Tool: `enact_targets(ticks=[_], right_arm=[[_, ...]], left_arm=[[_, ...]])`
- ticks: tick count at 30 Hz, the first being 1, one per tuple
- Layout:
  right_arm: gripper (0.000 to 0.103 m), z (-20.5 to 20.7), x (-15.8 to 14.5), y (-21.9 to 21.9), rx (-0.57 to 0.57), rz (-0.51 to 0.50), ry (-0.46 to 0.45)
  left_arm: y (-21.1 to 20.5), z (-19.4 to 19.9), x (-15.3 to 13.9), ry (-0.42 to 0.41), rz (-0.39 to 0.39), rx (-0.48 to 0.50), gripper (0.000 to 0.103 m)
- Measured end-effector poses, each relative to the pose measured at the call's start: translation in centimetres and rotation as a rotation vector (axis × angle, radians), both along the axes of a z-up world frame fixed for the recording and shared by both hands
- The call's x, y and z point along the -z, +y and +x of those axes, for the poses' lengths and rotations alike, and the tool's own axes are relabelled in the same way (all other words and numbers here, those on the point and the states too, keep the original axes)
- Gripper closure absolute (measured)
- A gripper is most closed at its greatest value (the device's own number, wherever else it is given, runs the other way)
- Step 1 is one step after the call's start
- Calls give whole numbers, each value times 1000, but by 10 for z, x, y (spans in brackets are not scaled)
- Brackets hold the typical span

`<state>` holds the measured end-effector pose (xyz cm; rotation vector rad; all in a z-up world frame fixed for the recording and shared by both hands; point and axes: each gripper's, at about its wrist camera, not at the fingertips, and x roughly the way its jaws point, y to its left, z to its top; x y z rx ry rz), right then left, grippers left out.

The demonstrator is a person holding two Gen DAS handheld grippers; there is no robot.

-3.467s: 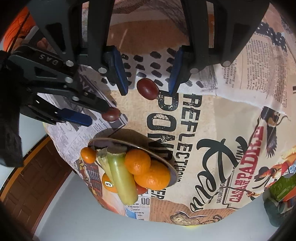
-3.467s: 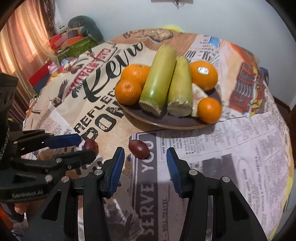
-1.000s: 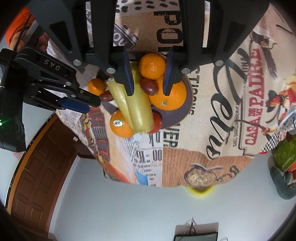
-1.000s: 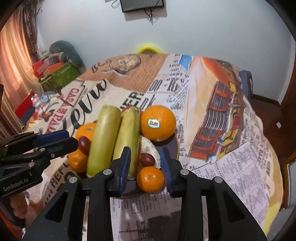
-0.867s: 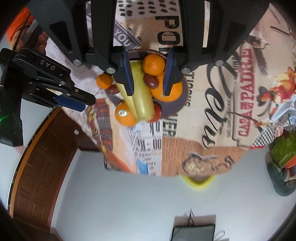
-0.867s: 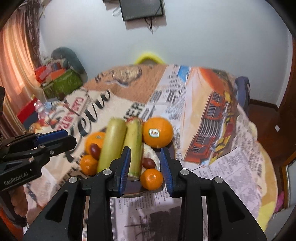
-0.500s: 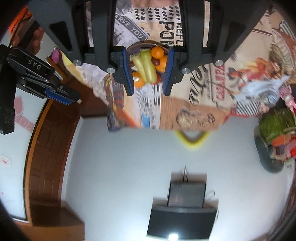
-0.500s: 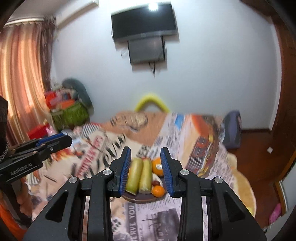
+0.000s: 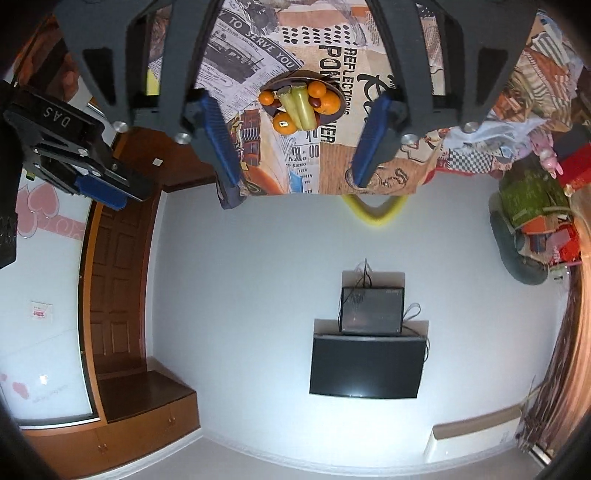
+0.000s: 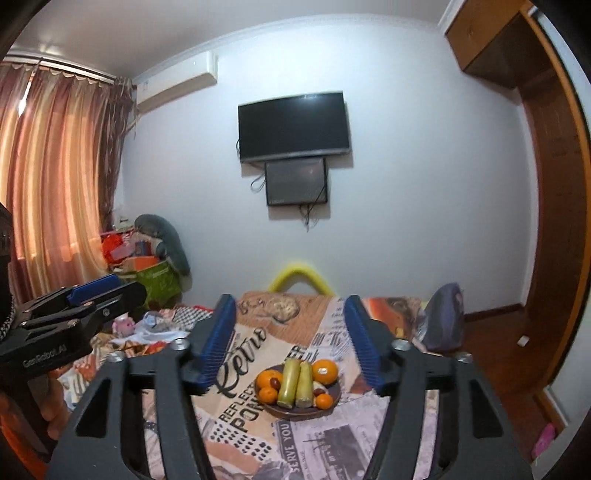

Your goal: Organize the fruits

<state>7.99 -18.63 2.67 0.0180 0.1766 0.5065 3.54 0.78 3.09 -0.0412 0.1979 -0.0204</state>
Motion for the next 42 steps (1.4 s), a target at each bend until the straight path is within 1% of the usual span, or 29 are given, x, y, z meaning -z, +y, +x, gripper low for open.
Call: enact_targets(ticks=[3,4,5,8,10,12,14,22,42], right_arm=[[27,-6,-1,0,12,5,-19],[22,-7,-1,1,18,6,-25],[20,-10,-1,2,29,0,-34],[14,-12,0,4,44,-6,-43],[5,-14,1,2,49,-3,-43],[1,-16,2,3,65,0,-48],[1,-20,3,1,71,-1,-52],[0,-27,11,-9,76,5,-43],[0,-27,10,-15,71,18,-31]], left_arm=[[-3,-9,-2,-15,8,-8,29],[-3,-10,-3,-17,3,-8,23],[-3,-13,-2,-20,-1,-10,17],[-2,-18,0,-23,-9,-15,9],[-2,-19,1,-22,-9,-20,6],[-1,-20,3,-21,-6,-27,3],[-3,-24,5,-20,-1,-30,0],[-7,-26,10,-9,14,-38,0],[-8,-24,13,-1,22,-44,0]])
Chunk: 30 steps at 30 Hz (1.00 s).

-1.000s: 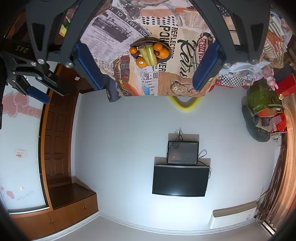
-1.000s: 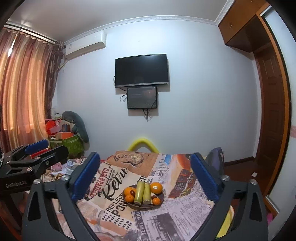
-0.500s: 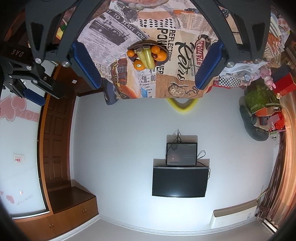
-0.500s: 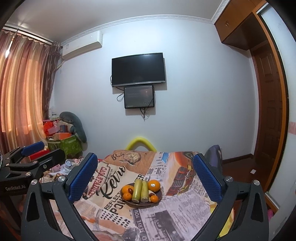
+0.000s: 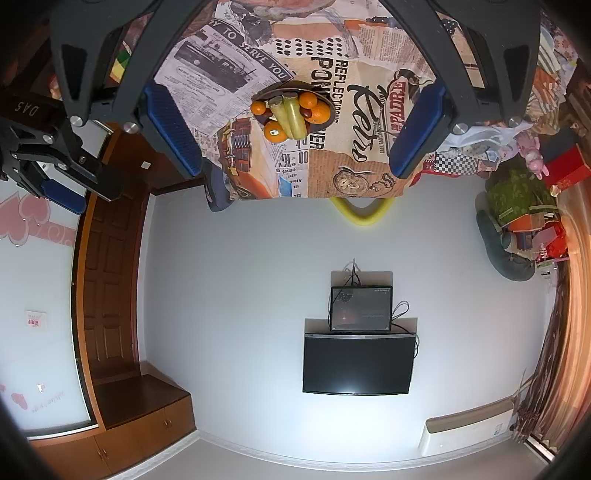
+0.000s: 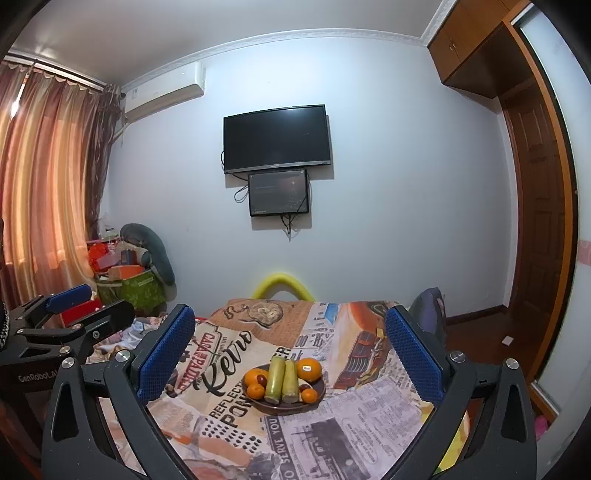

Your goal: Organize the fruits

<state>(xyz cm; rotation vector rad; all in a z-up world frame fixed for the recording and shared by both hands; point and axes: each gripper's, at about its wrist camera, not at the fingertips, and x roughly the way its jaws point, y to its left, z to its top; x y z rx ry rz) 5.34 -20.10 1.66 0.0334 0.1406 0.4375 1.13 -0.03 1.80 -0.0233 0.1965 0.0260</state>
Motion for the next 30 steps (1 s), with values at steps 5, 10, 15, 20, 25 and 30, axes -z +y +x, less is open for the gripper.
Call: enact_targets(ticks=[5,10,15,20,25,30], right_arm=[[0,0,0,0,0,-1,1],[0,0,-1,1,-2,-3,3],[0,-1,2,1,1,-4,4],[0,0,2,-1,5,2,10],[0,-2,1,-1,4,-1,5],[0,-3,0,1,-1,-7,0]], left_arm=[[-1,0,-1,-2,3,9,0],[-1,-2,-1,-7,6,14,0],[1,-2,-2,-8,2,21,0],[1,-2,-3,-6,-1,35,0],[2,-2,-2,-4,0,38,0],[2,-2,-1,0,-1,45,0]])
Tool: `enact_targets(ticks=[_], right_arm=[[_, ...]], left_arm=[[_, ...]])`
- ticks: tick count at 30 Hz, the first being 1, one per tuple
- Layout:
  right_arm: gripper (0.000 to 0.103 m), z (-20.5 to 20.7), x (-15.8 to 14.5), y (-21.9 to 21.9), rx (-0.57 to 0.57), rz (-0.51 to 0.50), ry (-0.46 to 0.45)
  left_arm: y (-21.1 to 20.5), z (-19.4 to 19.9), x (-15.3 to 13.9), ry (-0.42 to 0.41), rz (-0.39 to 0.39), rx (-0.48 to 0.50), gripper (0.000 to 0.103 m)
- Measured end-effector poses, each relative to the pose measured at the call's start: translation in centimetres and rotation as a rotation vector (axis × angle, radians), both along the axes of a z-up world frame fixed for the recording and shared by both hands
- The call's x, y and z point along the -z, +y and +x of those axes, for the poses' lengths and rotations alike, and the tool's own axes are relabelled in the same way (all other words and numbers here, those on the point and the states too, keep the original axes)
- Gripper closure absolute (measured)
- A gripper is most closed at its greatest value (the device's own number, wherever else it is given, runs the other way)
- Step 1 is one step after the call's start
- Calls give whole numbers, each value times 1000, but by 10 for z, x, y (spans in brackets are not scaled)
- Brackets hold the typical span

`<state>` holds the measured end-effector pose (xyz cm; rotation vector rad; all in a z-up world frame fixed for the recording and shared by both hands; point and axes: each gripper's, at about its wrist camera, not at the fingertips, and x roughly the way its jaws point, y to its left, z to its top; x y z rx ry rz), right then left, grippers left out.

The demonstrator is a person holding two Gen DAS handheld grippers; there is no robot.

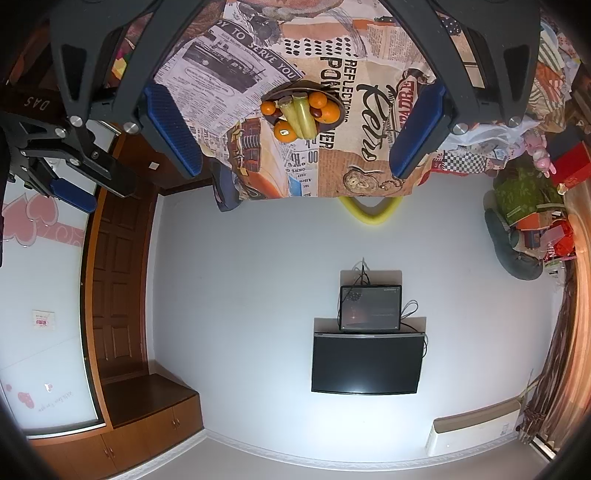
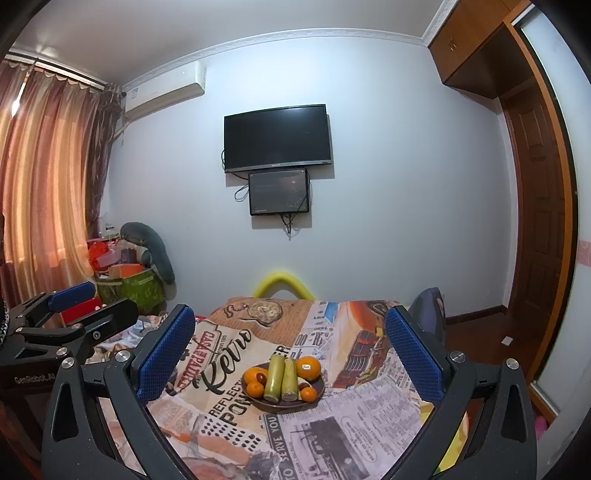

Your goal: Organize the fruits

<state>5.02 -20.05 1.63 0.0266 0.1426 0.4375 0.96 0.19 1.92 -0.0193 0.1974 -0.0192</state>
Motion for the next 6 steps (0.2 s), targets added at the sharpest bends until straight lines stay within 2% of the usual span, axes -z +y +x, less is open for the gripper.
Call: enact_targets(ticks=[6], right_arm=[[0,0,-1,2,-5,-2,0]], left_arm=[[0,1,1,6,-1,3,0]])
